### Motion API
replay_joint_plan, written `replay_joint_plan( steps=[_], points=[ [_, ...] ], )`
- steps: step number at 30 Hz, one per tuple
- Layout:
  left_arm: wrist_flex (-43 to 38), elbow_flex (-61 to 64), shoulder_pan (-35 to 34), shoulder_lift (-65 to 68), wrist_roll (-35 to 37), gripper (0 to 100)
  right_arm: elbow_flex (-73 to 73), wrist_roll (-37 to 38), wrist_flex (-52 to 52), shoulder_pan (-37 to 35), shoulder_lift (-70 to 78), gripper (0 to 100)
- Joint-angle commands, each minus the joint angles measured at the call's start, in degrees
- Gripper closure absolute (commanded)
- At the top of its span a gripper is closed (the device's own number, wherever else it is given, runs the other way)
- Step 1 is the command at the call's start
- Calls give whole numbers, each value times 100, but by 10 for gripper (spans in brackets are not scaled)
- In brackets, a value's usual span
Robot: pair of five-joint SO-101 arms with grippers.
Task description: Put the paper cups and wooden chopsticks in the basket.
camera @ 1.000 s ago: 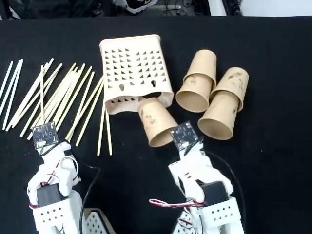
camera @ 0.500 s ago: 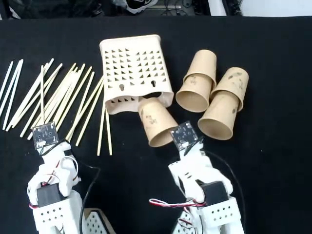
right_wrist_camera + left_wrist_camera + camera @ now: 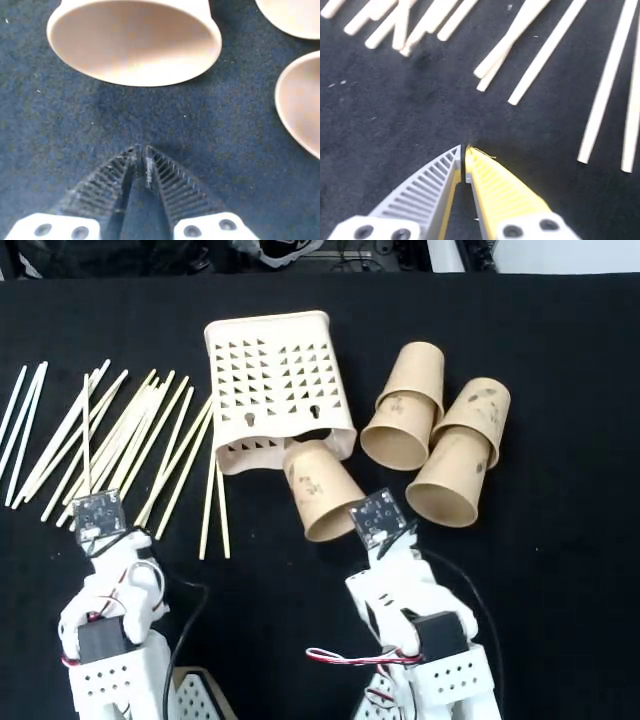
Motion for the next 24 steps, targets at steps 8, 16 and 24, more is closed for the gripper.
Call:
replay_joint_plan(
  steps=[8,16,24],
  points=[
    [-316,-391,277,-62,-914,970,-22,18,26,-70,-92,986],
    [-1152,-2237,629,-62,-141,790,-22,18,26,-70,-92,986],
    [-2084,-3521,1473,2444,624,771,-22,18,26,-70,-92,986]
  ],
)
